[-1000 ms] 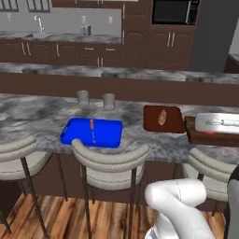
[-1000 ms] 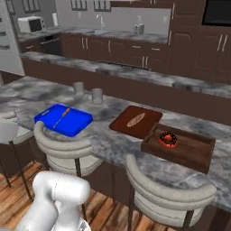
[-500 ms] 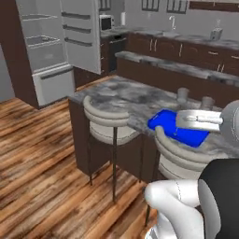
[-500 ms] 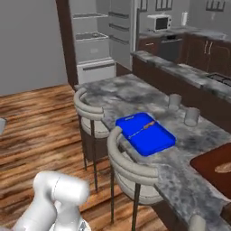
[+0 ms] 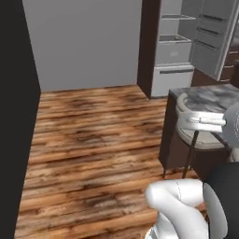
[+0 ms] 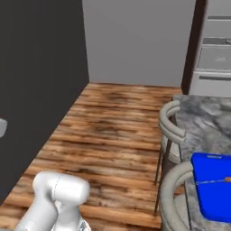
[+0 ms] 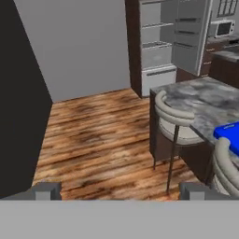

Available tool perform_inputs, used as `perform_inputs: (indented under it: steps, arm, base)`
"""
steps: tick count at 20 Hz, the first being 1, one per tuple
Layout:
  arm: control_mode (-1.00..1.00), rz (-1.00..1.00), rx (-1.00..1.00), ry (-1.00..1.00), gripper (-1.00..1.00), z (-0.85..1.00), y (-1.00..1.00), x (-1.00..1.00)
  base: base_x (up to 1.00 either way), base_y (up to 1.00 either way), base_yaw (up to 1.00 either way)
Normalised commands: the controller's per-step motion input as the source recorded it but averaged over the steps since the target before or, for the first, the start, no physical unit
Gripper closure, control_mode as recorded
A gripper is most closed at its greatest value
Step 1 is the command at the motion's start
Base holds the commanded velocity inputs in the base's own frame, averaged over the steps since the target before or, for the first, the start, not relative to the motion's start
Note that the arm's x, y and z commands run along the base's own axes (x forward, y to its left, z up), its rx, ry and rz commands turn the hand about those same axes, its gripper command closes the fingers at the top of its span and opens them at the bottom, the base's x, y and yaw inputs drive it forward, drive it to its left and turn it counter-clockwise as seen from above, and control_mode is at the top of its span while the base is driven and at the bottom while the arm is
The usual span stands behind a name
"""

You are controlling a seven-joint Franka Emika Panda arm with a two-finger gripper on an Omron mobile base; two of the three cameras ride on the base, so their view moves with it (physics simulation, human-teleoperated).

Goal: Take the donuts from the fridge and place them on the empty tray on the dining counter.

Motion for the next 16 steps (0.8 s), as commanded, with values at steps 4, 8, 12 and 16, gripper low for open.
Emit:
perform_inputs:
  steps: [4,8,12,16]
  arm:
    - [1.00,0.00,0.00,0.00,-1.00,0.00,0.00,0.00]
    - [1.00,0.00,0.00,0.00,-1.00,0.00,0.00,0.00]
    - [1.00,0.00,0.00,0.00,-1.00,0.00,0.00,0.00]
    - [1.00,0.00,0.00,0.00,-1.00,0.00,0.00,0.00]
  base:
    - [1.00,0.00,0.05]
    - [1.00,0.00,0.00]
    - [1.00,0.00,0.00]
    - [1.00,0.00,0.00]
